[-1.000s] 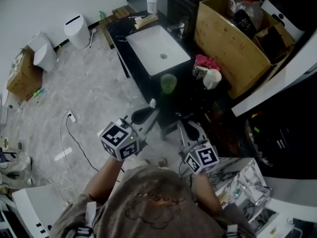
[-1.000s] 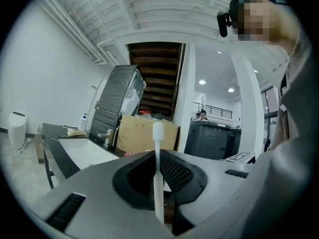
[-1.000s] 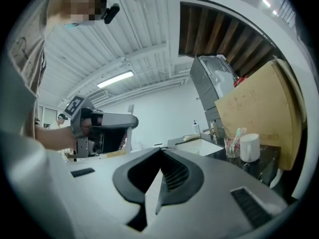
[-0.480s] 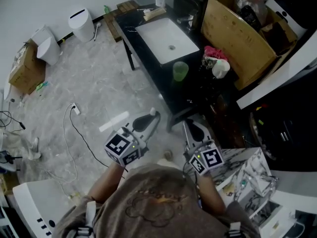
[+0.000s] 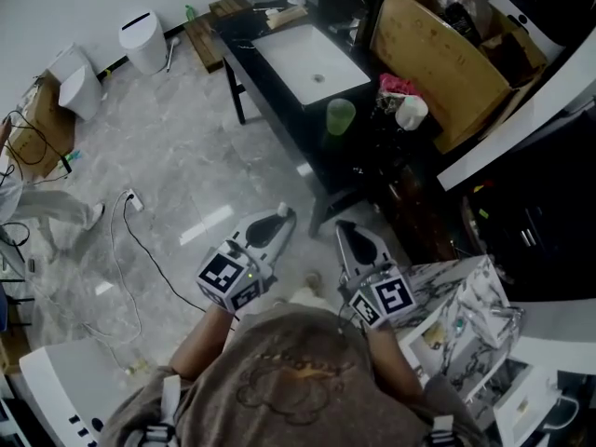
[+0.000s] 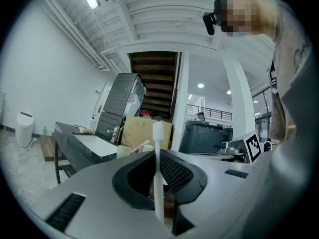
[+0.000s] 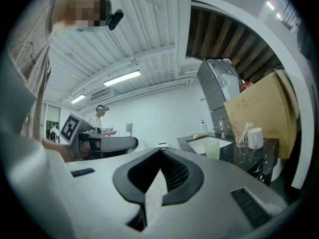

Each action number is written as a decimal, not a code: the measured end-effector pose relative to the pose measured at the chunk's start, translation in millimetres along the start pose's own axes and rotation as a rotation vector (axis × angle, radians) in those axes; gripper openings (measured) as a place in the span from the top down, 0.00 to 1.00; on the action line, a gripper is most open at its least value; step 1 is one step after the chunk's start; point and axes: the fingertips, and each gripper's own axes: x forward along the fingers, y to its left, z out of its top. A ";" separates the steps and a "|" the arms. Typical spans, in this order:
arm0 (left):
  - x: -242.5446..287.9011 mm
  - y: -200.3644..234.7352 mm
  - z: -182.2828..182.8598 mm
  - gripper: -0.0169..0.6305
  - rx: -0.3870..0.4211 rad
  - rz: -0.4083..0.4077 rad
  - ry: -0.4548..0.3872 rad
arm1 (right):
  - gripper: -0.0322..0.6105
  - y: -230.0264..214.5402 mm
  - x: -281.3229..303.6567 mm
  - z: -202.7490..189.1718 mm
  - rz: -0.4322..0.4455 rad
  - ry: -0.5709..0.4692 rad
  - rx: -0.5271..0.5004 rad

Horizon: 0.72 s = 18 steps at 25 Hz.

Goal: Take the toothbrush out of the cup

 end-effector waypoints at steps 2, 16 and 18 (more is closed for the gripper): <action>-5.0 -0.7 0.9 0.94 -0.009 0.003 -0.005 | 0.95 6.2 -1.4 0.6 0.003 -0.001 -0.011; -11.5 -9.9 -7.2 0.94 0.012 -0.005 0.010 | 0.95 18.1 -6.5 2.5 -0.023 -0.001 -0.030; -10.0 -12.9 -10.0 0.94 0.019 -0.010 0.024 | 0.95 17.5 -6.8 2.4 -0.025 0.001 -0.030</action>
